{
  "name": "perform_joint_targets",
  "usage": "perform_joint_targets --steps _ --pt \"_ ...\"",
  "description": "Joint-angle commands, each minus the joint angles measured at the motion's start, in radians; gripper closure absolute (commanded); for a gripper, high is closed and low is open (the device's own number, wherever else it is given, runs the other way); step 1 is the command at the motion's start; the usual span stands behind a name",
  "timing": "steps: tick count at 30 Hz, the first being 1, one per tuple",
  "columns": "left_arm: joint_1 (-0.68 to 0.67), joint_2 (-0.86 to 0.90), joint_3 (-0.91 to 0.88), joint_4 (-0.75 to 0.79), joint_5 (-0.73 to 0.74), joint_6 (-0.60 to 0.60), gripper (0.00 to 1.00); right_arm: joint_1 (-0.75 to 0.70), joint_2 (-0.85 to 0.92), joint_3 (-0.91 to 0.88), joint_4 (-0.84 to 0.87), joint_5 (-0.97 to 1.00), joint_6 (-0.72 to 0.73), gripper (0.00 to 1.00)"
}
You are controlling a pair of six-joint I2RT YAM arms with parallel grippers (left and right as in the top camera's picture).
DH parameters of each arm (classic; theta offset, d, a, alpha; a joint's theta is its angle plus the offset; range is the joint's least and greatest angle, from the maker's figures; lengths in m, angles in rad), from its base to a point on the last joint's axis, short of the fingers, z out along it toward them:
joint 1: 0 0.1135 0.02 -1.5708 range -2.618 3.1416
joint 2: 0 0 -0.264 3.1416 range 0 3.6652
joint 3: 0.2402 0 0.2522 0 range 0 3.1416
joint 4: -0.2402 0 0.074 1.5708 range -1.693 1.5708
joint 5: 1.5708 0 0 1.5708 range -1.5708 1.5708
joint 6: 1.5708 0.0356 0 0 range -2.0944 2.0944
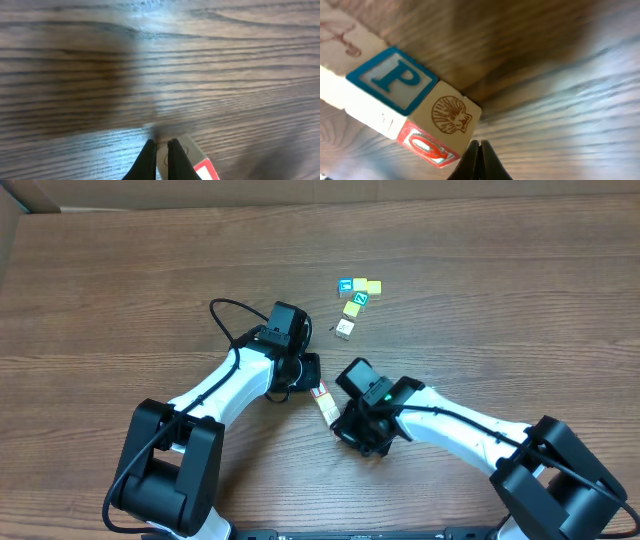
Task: Flip 4 blocks
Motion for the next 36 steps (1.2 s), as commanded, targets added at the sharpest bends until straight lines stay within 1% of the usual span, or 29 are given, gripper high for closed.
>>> perform_joint_targets --steps 1,5,23,30,32,36 --pt "-0.015 -0.014 -0.002 -0.013 0.084 0.027 0.96 0.034 -0.002 0.011 0.054 0.042 0.045 0.96" --pt "-0.015 -0.014 -0.002 -0.013 0.084 0.027 0.96 0.050 -0.002 0.011 0.076 0.042 0.045 0.96" --pt "-0.015 -0.014 -0.002 -0.005 0.084 0.026 0.96 0.071 -0.002 0.011 0.077 0.057 0.046 0.96" --pt "-0.015 -0.014 -0.002 -0.006 0.084 0.026 0.96 0.072 -0.002 0.011 0.076 0.060 0.067 0.96" --pt "-0.015 -0.014 -0.002 -0.006 0.084 0.026 0.96 0.072 -0.002 0.011 0.076 0.060 0.067 0.94" --pt "-0.015 -0.014 -0.002 -0.006 0.084 0.026 0.96 0.072 -0.002 0.011 0.076 0.060 0.066 0.86"
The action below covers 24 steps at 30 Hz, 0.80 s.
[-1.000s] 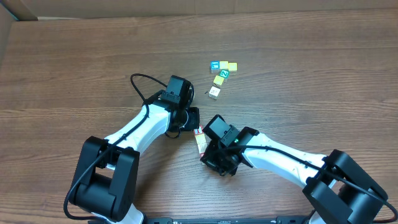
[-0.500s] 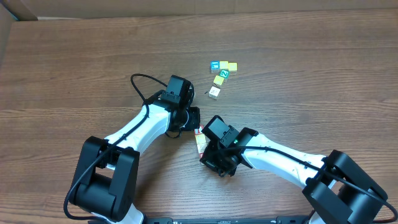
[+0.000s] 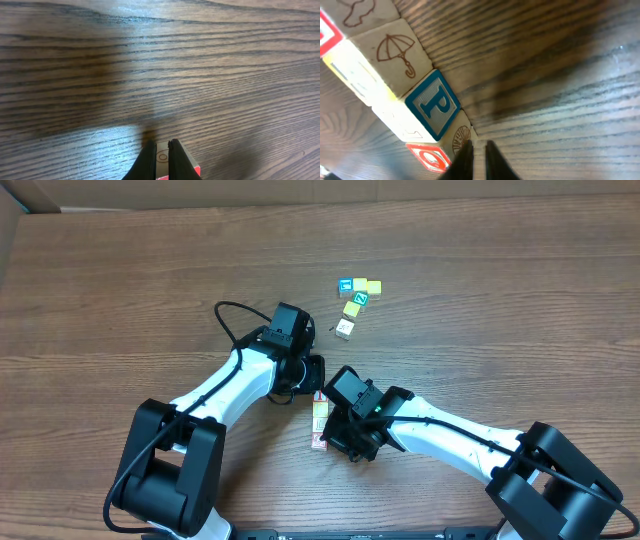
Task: Flip 4 blocks
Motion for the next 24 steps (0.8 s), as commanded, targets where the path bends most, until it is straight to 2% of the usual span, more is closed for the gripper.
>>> perform_joint_targets --steps 1,5,9,12,14,16,18,21,24 --pt "-0.004 -0.014 -0.001 0.000 0.021 0.026 0.96 -0.001 -0.002 0.011 0.002 0.018 0.003 0.85" --pt "-0.002 -0.015 0.031 -0.043 -0.002 0.031 0.96 -0.018 -0.005 0.020 -0.002 0.017 -0.080 0.84" --pt "0.013 -0.015 0.119 -0.132 -0.112 0.031 0.96 -0.089 -0.021 0.065 -0.055 0.010 -0.224 0.80" --pt "0.031 -0.015 0.196 -0.190 -0.141 0.030 0.96 -0.151 -0.023 0.101 -0.069 -0.029 -0.352 0.73" --pt "0.043 -0.015 0.244 -0.233 -0.159 0.027 0.96 -0.192 -0.023 0.107 -0.065 -0.062 -0.393 0.73" --pt "0.058 -0.015 0.273 -0.280 -0.190 -0.013 0.96 -0.214 -0.022 0.106 -0.070 -0.061 -0.399 0.77" --pt "0.079 -0.015 0.284 -0.322 -0.201 -0.052 0.96 -0.224 -0.022 0.106 -0.072 -0.060 -0.411 0.85" --pt "0.126 -0.014 0.284 -0.382 -0.201 -0.068 0.96 -0.220 -0.022 0.106 -0.061 -0.027 -0.484 0.94" --pt "0.188 -0.013 0.284 -0.439 -0.187 -0.068 0.96 -0.206 -0.021 0.106 -0.062 0.053 -0.537 0.96"
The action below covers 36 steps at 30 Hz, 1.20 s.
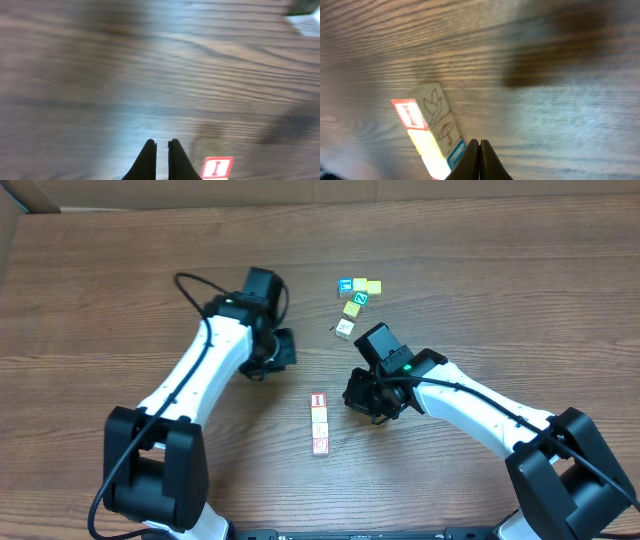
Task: Flip 4 blocks
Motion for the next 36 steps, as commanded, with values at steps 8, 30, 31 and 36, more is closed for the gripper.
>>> perform_joint_targets --steps 8,30,31,36 --pt "0.100 -0.002 -0.008 -0.092 0.036 -0.002 0.96 0.063 -0.019 0.016 0.019 0.165 -0.145 0.96" --pt "0.100 0.044 -0.010 -0.080 0.069 -0.002 0.96 0.202 0.043 0.014 0.062 0.230 -0.057 0.96" --pt "0.100 0.044 -0.010 -0.080 0.069 -0.002 0.96 0.202 0.044 0.014 0.069 0.214 -0.057 0.96" --pt "0.100 0.044 -0.010 -0.080 0.068 -0.002 0.96 0.203 0.045 0.014 0.075 0.190 -0.057 0.96"
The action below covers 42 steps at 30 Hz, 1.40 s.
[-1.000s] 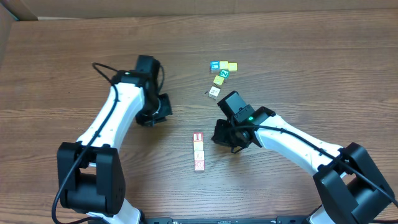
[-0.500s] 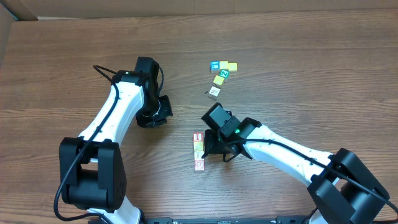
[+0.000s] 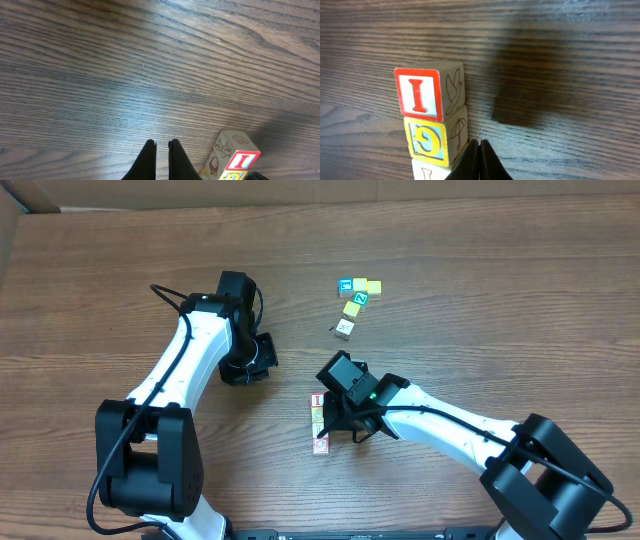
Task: Flip 4 blocks
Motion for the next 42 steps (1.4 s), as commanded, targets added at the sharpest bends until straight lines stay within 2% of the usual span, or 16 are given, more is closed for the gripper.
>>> perform_joint_targets --steps 1,42 --pt "-0.002 0.012 -0.005 0.004 0.012 0.001 0.96 0.005 0.002 0.014 0.006 -0.023 0.006 0.96" --pt "-0.002 0.012 -0.005 0.008 0.011 0.001 0.96 0.005 0.002 0.014 0.027 -0.067 0.006 0.96"
